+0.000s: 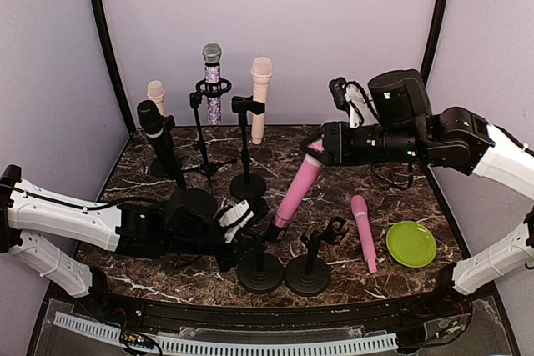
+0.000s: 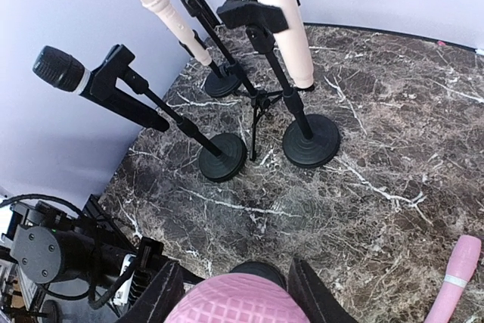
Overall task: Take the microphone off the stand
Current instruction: Remove the microphone from the microphone stand, then place the microphone at the center of the board, then pick up the microphone stand with the microphone from the center of the board.
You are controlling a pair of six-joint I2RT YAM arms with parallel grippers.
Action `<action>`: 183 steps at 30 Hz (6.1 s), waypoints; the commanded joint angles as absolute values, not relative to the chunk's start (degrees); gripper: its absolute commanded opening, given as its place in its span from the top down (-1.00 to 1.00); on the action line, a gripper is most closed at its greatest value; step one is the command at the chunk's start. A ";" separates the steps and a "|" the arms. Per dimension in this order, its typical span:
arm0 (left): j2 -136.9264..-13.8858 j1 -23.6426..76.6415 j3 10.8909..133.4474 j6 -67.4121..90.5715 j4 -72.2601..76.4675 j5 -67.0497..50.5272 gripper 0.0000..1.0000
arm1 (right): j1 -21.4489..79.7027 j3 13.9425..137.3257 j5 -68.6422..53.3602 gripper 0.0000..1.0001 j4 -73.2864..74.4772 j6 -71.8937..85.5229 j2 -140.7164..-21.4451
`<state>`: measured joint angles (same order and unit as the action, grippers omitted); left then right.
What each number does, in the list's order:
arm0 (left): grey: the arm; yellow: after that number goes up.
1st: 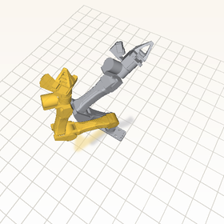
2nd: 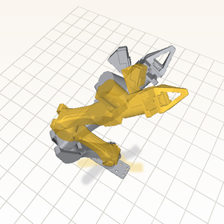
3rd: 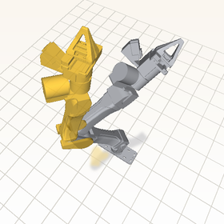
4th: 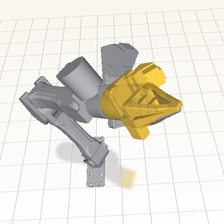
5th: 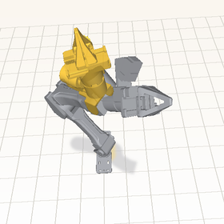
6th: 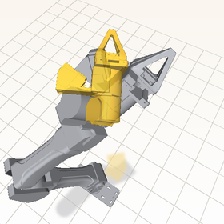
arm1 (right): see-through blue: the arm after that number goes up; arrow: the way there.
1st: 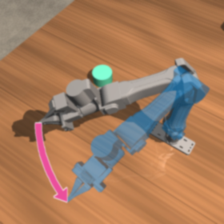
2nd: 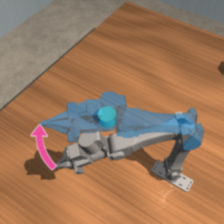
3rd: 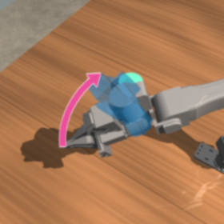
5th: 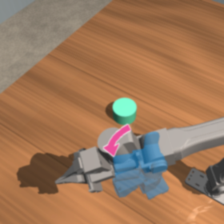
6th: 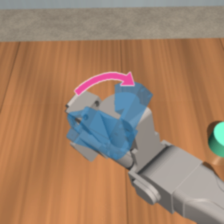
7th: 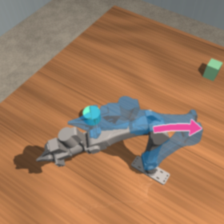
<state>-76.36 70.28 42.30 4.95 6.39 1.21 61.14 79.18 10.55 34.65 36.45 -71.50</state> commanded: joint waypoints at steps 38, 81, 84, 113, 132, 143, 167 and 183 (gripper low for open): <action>-69.67 66.15 56.94 14.35 -11.46 9.41 -0.64 | 51.24 69.23 13.18 0.38 57.08 36.15 -66.46; -62.43 66.01 47.65 21.24 -11.93 11.41 -0.65 | 46.54 70.45 19.80 0.19 34.40 35.37 -102.04; -61.61 66.01 47.32 21.40 -12.33 11.67 -0.64 | 46.22 71.53 20.73 0.18 34.39 35.40 -103.91; -60.96 64.78 47.29 22.41 -14.12 10.83 -0.72 | 43.07 73.19 23.96 -0.25 36.23 34.56 -105.15; -82.16 53.31 69.83 11.53 -12.01 -3.13 -0.75 | 43.22 76.41 5.68 -0.79 25.18 31.04 -81.74; -77.61 53.22 56.96 16.95 -4.80 -8.57 -0.72 | 48.04 94.85 3.43 -0.86 14.97 25.01 -90.28; -66.29 53.22 44.96 21.06 -4.77 -5.07 -0.71 | 50.73 121.29 16.20 -0.23 15.77 16.67 -114.76; -64.78 53.21 43.13 22.06 -4.03 -3.10 -0.71 | 50.73 117.24 14.59 0.71 13.82 21.67 -108.89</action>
<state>-66.89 53.34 43.97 21.37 -5.45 -4.56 50.33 119.09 15.27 17.80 19.00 -114.26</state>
